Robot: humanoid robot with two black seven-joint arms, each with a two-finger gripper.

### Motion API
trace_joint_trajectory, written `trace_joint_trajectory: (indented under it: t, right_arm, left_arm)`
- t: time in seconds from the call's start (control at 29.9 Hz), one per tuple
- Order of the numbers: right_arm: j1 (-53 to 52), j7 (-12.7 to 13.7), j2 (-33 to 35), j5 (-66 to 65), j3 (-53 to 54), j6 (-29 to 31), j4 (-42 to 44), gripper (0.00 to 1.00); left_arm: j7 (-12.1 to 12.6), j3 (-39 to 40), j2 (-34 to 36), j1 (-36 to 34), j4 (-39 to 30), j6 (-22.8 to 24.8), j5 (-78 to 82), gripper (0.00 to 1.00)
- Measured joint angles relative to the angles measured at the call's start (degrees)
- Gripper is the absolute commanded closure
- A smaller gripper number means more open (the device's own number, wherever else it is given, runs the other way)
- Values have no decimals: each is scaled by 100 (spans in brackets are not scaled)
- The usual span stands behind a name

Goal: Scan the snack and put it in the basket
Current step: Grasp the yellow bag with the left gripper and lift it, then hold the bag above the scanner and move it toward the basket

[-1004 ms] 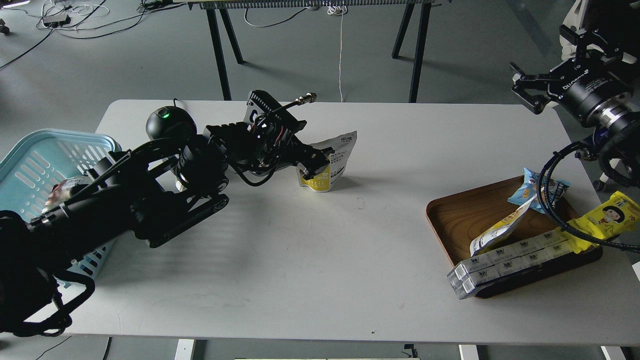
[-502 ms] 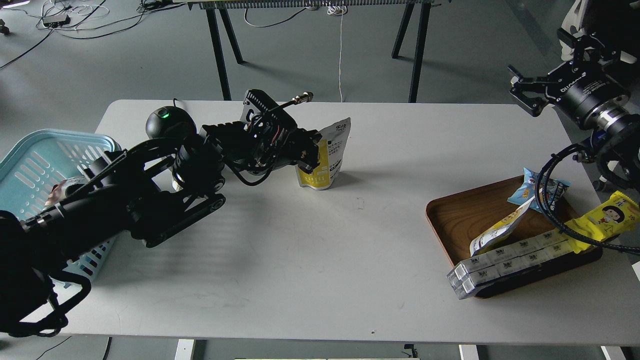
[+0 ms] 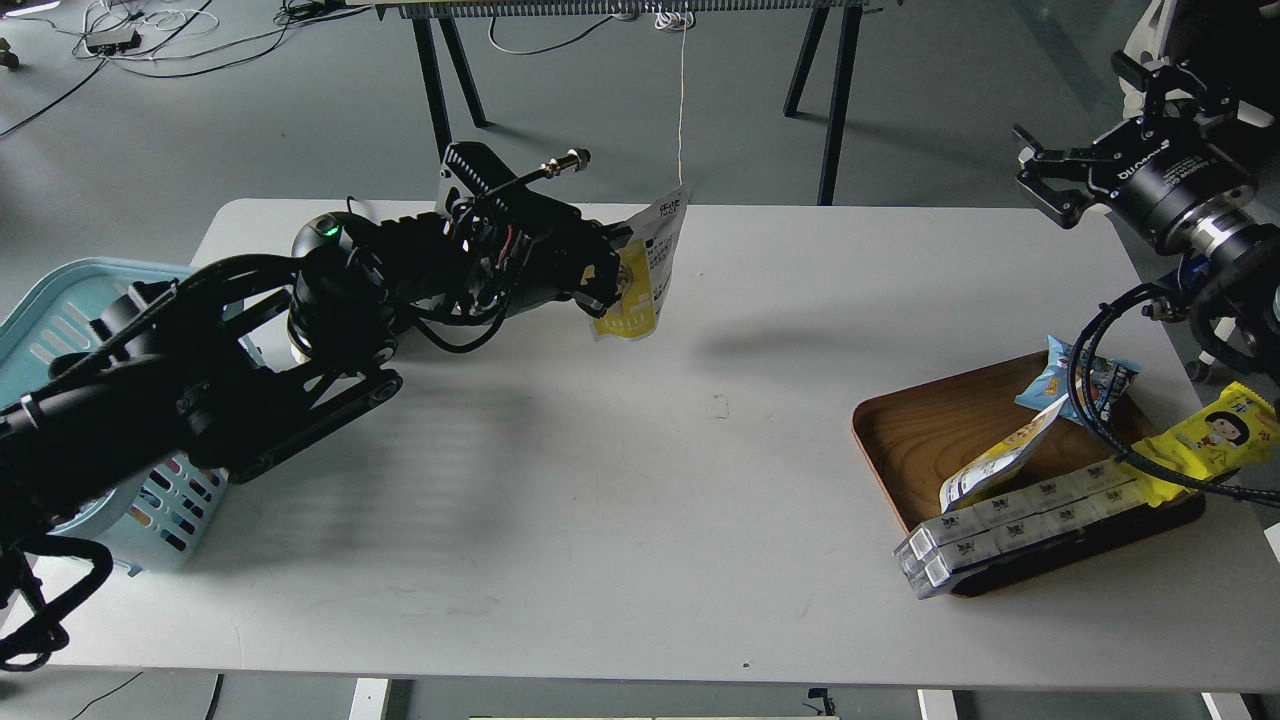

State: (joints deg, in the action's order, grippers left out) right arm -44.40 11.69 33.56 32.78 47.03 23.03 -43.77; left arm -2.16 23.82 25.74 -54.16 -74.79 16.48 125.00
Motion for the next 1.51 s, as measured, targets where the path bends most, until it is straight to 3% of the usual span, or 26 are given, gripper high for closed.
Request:
trace_joint_trajectory:
  t: [0.54, 0.8, 1.17, 1.51]
  right_arm:
    - [-35, 0, -128, 0, 4, 0, -9, 1]
    - [-47, 0, -220, -34, -9, 0, -15, 1]
    - [-52, 0, -236, -88, 0, 0, -10, 1]
    - [-52, 0, -269, -88, -8, 0, -11, 1]
  left_arm:
    - [-97, 595, 2226, 40, -2517, 716, -1, 99]
    - [-107, 556, 3121, 318, -2631, 490, 0, 99]
    - [-30, 552, 3181, 1006, -2614, -423, 0, 99]
    - [-1, 594, 3195, 1211, -2602, -575, 0, 99]
